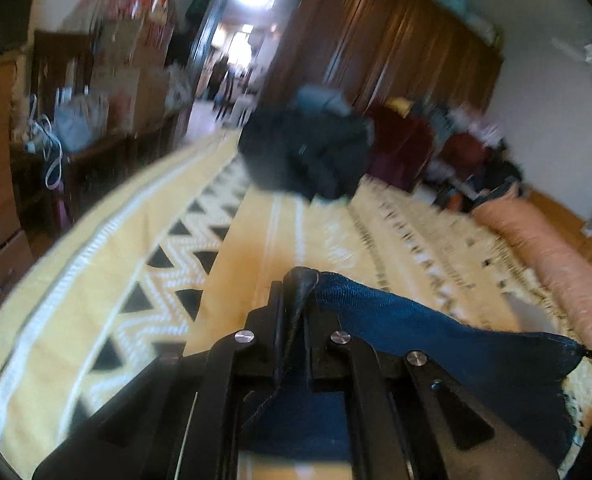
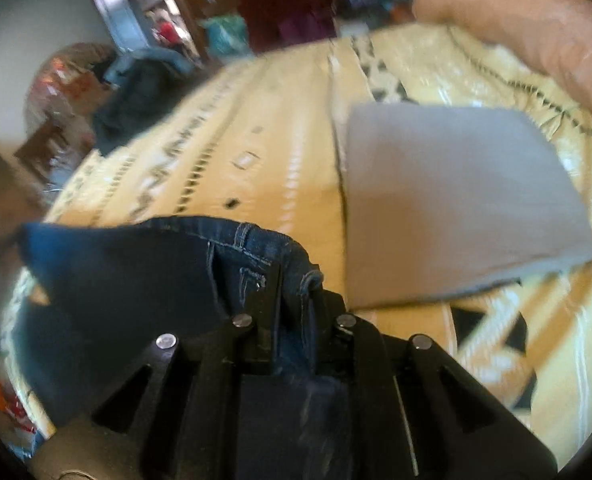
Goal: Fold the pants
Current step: 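Lift the jeans waistband with both tools and fold it toward the legs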
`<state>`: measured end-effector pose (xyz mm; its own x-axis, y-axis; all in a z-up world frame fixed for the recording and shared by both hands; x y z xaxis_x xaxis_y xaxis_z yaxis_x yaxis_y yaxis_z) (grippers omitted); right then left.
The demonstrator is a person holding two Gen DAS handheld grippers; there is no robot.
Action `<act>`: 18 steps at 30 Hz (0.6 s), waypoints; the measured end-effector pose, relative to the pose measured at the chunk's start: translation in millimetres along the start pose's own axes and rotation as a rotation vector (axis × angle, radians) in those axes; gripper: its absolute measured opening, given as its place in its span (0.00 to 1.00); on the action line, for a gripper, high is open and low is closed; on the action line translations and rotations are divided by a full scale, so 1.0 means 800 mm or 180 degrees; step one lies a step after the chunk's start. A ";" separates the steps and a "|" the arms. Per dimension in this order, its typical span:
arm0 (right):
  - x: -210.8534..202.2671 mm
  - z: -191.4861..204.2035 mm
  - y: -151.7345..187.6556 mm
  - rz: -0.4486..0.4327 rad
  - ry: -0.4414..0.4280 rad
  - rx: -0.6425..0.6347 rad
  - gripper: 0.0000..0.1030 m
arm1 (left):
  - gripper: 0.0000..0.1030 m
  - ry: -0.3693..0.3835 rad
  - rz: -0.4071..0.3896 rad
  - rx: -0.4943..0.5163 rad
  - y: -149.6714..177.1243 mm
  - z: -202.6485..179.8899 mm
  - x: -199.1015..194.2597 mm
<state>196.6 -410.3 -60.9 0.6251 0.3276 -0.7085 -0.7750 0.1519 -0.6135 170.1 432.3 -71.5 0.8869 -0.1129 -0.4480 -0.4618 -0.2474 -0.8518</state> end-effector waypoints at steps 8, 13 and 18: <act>-0.104 0.002 0.115 0.0182 0.0092 -0.0011 0.10 | 0.07 -0.0013 0.0013 -0.0115 0.094 0.021 -0.183; -0.104 -0.013 0.187 0.0643 0.0301 0.0037 0.11 | 0.07 -0.0126 0.0546 -0.0484 0.198 0.062 -0.201; -0.078 -0.018 0.225 0.0939 0.0426 0.0006 0.12 | 0.08 -0.0254 0.0730 -0.0809 0.248 0.078 -0.194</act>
<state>19.8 -417.2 -132.1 0.3800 0.2322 -0.8954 -0.9247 0.0703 -0.3742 -60.0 461.1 -187.6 0.7519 -0.1201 -0.6483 -0.6215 -0.4571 -0.6362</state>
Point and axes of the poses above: each gripper's, at about its wrist camera, not at the fingertips, and x roughly the way its jaws point, z to its left, y to its underside, the point moved 1 cm from there along x, roughly the way its jaws point, and after that the axes turned 5 degrees about x, right-handed, at the moved point
